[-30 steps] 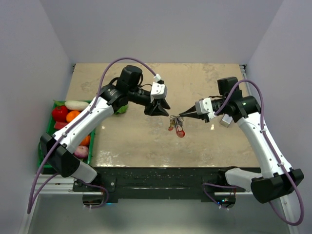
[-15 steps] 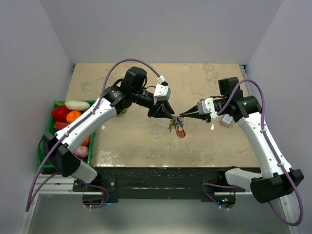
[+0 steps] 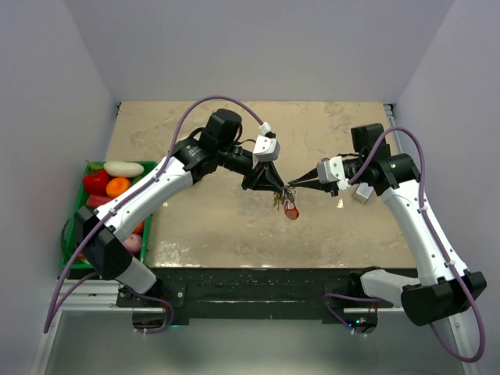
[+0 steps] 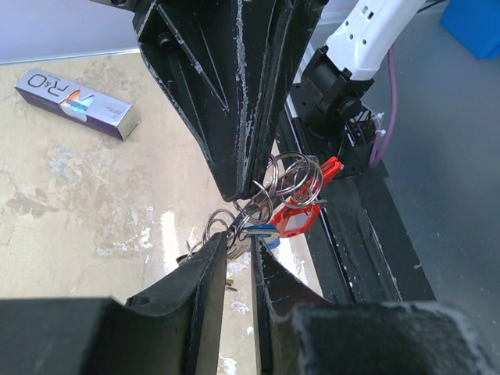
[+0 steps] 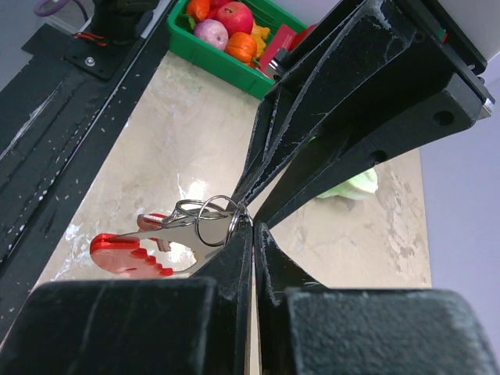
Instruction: Remove the keys from the keyring
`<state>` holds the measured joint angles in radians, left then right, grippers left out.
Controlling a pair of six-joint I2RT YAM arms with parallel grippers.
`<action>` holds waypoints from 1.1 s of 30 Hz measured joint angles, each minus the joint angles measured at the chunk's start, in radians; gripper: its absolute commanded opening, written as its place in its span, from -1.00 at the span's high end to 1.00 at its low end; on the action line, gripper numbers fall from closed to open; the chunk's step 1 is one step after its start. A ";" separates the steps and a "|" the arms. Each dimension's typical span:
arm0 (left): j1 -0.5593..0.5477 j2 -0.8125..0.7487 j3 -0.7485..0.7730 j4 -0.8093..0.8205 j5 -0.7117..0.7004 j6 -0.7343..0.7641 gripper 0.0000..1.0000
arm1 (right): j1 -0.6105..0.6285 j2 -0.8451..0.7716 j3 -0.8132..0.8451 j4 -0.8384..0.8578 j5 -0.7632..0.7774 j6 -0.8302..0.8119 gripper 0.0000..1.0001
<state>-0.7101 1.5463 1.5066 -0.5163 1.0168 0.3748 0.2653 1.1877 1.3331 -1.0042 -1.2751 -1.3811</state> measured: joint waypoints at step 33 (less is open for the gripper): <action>0.000 0.010 0.000 0.034 0.005 -0.066 0.39 | -0.005 -0.024 -0.023 0.005 0.001 0.000 1.00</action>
<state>-0.7101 1.5566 1.5070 -0.4824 1.0218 0.3092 0.2607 1.1637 1.3098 -0.9989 -1.2739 -1.3815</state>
